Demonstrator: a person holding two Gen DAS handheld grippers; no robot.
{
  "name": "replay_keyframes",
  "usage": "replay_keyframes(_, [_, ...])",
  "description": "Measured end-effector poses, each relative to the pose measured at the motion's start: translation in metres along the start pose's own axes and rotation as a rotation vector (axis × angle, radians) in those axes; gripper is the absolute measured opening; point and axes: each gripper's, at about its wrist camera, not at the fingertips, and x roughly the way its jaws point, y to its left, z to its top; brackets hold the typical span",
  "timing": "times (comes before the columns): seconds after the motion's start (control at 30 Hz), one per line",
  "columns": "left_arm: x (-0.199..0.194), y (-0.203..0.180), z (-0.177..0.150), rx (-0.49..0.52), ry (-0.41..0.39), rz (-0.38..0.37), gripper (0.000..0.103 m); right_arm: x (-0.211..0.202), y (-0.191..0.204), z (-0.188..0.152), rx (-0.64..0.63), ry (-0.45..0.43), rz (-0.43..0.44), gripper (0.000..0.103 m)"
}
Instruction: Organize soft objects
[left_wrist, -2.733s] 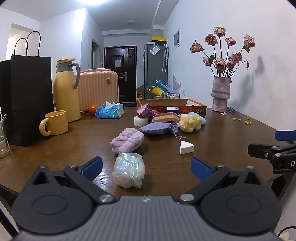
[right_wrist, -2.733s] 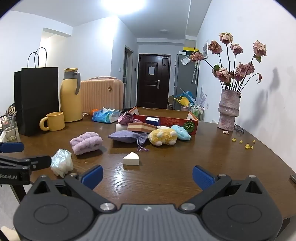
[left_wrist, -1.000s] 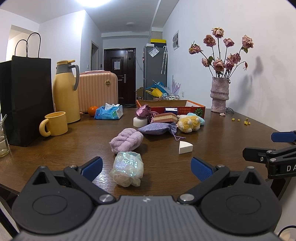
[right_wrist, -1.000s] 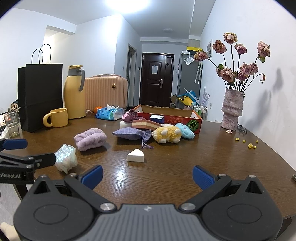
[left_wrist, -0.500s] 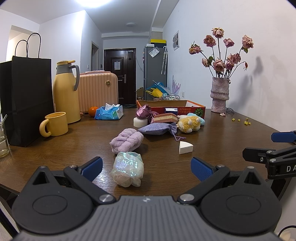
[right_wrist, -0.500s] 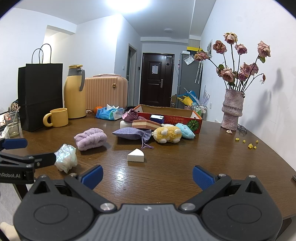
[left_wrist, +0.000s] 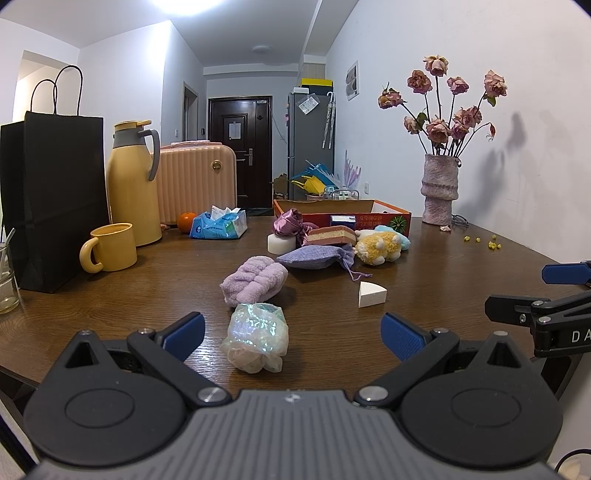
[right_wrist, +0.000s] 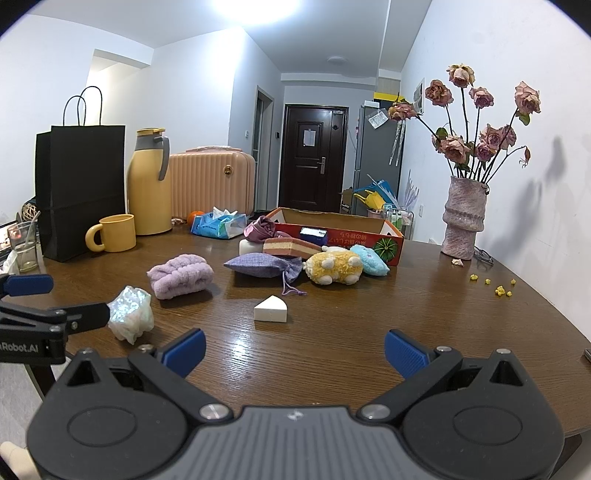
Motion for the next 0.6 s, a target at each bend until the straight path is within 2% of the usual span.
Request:
replay_keyframes(0.37, [0.0,0.003,-0.001,-0.007,0.005,0.002,0.103,0.006,0.011,-0.005,0.001,0.005,0.0,0.103])
replay_keyframes(0.6, [0.013,0.01,0.0,-0.022,0.025,0.02,0.103,0.009,0.007,-0.004,0.006,0.01,-0.003,0.103])
